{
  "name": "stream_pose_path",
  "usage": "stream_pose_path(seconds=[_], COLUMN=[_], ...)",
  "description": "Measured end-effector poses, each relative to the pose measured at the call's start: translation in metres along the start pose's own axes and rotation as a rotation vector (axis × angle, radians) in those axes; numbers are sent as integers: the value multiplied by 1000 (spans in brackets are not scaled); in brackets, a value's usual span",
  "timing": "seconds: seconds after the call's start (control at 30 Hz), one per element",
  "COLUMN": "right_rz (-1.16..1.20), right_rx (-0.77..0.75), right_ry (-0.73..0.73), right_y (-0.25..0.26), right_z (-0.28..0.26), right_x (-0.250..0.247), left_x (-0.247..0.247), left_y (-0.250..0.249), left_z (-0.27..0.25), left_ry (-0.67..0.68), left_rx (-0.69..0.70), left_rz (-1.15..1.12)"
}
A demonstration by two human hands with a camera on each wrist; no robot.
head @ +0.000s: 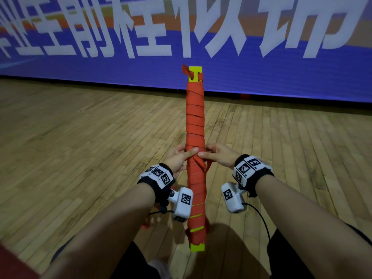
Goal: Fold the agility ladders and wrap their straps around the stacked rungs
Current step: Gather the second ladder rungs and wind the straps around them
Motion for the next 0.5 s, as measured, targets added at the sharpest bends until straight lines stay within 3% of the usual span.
stream_pose_path(seconds=[0.3, 0.5], right_rz=[35, 73], right_rx=[-4, 10], right_ry=[-133, -126], right_y=[-1, 1], right_z=[3, 1], right_x=[-1, -6], left_x=[-8, -13], left_y=[-5, -7], left_z=[2, 3], left_ry=[-77, -75], left_rx=[21, 18], left_rz=[208, 181])
Point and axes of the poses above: each hand's wrist, its own z-axis towards the middle knuckle, its own x-axis out of the palm, y = z × x, the point moved 4 cm from there along z, towards the middle knuckle, and after that the axes turned 9 degrees about z, right-handed, at the moved point
